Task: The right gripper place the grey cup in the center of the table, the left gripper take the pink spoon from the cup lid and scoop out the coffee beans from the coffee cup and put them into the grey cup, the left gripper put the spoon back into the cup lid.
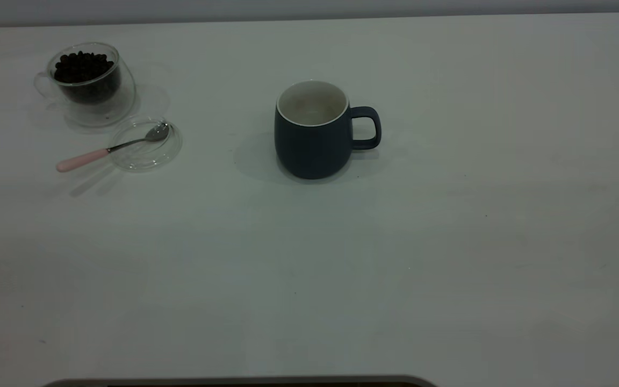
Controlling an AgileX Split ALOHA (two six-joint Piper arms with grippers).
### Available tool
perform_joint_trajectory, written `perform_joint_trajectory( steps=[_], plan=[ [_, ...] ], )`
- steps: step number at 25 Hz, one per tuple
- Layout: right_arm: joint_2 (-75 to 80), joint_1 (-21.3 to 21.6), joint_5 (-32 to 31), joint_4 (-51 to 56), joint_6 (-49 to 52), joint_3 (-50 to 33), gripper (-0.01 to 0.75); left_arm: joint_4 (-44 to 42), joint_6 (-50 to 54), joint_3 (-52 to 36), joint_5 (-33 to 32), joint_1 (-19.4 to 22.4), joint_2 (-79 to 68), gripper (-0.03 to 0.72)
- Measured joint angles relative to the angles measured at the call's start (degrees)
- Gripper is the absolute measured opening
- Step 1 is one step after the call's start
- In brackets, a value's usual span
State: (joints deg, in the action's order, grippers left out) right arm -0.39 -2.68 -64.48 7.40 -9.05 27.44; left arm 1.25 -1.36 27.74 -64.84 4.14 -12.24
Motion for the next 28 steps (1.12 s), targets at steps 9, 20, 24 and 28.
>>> perform_joint_trajectory(
  steps=[9, 20, 24, 28],
  plan=[
    [0.00, 0.00, 0.00, 0.00, 0.00, 0.00, 0.586, 0.04, 0.00, -0.11, 0.13, 0.00, 8.35, 0.568],
    [0.00, 0.00, 0.00, 0.00, 0.00, 0.00, 0.586, 0.33, 0.05, -0.11, -0.22, 0.00, 13.26, 0.568],
    [0.00, 0.00, 0.00, 0.00, 0.00, 0.00, 0.586, 0.39, -0.01, -0.11, -0.22, 0.00, 13.26, 0.568],
    [0.00, 0.00, 0.00, 0.00, 0.00, 0.00, 0.586, 0.39, -0.01, -0.11, -0.22, 0.00, 13.26, 0.568]
  ],
)
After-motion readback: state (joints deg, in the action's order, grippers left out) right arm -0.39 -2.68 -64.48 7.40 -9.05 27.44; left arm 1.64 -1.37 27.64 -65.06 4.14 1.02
